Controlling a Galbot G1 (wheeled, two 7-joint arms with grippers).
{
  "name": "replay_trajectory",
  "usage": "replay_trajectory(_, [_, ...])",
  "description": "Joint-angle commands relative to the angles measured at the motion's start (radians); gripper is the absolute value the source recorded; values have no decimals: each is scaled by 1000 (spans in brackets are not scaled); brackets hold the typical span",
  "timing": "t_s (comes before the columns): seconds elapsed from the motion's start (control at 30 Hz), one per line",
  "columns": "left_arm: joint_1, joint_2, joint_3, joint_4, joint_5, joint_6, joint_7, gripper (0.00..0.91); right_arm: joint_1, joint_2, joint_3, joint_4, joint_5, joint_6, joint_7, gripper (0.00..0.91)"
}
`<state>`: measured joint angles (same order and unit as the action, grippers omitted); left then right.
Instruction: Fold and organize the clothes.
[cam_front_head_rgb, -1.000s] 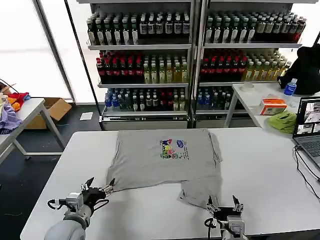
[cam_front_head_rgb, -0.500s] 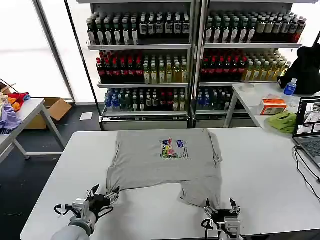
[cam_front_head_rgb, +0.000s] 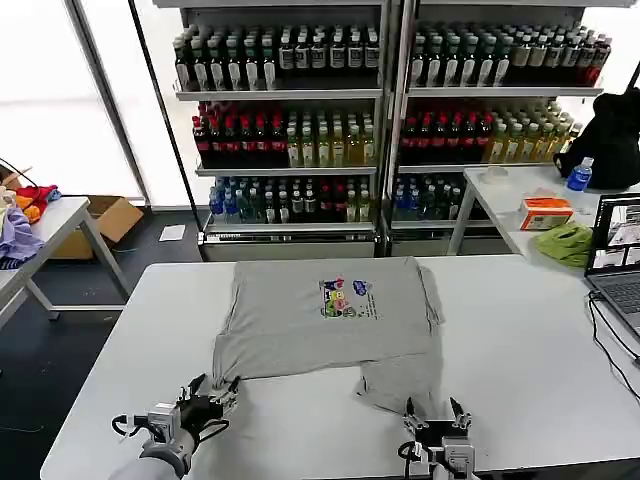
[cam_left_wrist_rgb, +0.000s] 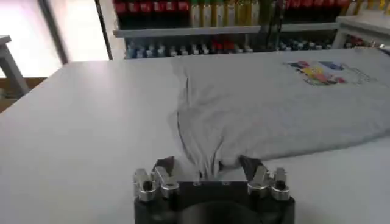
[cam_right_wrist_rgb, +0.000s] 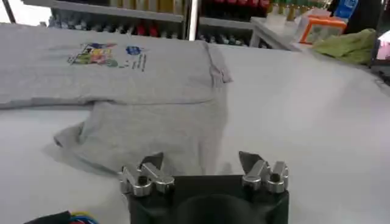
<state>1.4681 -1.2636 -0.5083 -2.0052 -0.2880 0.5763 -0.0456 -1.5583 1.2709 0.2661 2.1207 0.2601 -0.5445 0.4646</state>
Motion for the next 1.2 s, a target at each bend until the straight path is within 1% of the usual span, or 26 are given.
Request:
replay_trajectory(0.03, [8, -3, 6, 2, 4, 4, -1, 0, -1, 0, -7, -14, 9, 13, -11, 0])
replay_trajectory(0.37, [-6, -17, 11, 12, 6, 2, -2, 0, -4, -11, 6, -20, 36, 65, -37, 0])
replay_trajectory(0.47, [-13, -21, 4, -7, 0, 0, -2, 0, 1, -13, 20, 5, 31, 101, -53, 0])
replay_trajectory(0.6, [-25, -32, -11, -65, -14, -11, -5, 0, 24, -18, 41, 71, 11, 139, -90, 0])
replay_trajectory(0.8, [-58, -38, -41, -107, -57, -34, -11, 0, 83, -17, 54, 116, -4, 148, -104, 0])
replay_trajectory(1.03, [-125, -49, -42, -60, -72, -68, -11, 0, 156, -13, 60, 63, -3, 166, -112, 0])
replay_trajectory(1.2, [-178, -62, -29, -5, -68, -74, -9, 0, 226, -13, 54, 10, 0, 172, -114, 0])
